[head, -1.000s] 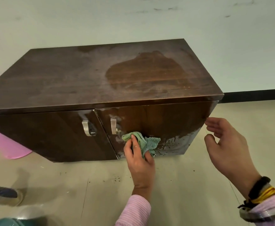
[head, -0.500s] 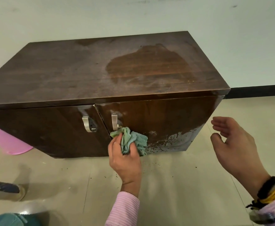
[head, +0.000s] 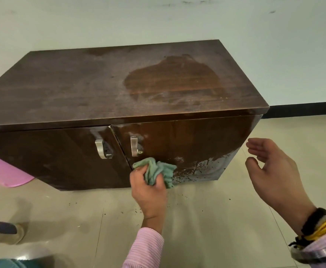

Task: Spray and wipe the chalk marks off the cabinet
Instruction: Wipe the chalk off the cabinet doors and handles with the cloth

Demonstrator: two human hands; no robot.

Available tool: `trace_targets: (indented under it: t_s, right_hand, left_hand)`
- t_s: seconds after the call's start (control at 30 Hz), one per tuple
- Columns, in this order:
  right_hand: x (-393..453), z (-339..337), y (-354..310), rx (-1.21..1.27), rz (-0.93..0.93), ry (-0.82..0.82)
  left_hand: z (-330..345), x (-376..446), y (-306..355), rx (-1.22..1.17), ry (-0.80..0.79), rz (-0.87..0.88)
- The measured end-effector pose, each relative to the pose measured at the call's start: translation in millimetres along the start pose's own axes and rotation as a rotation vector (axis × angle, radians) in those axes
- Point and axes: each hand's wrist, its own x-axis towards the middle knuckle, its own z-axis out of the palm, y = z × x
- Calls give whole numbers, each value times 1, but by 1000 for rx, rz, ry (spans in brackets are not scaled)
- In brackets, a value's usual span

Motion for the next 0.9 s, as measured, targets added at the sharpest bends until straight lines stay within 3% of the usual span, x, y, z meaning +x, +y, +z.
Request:
trace_targets:
  t_s: [0.1, 0.17, 0.3, 0.37, 0.6, 0.77, 0.83, 0.9]
  right_hand:
    - [-2, 2, 0, 6, 8, -13]
    - [-3, 3, 0, 12, 7, -16]
    - [-1, 2, 2, 14, 9, -2]
    - [0, 2, 4, 12, 7, -3]
    - [0, 6, 8, 20, -9, 1]
    - [-1, 7, 9, 1, -29, -5]
    - [0, 6, 10, -4, -35, -4]
    - [3, 6, 13, -5, -32, 0]
  left_hand:
    - [9, -2, 17, 18, -63, 243]
    - [10, -3, 13, 34, -46, 277]
    - [2, 1, -12, 19, 64, 13]
    - [0, 2, -17, 18, 79, -39]
    - [9, 1, 1, 99, -113, 374]
    - [6, -8, -35, 194, -198, 133]
    - [12, -9, -42, 257, -267, 283]
    - [25, -7, -27, 270, -299, 573]
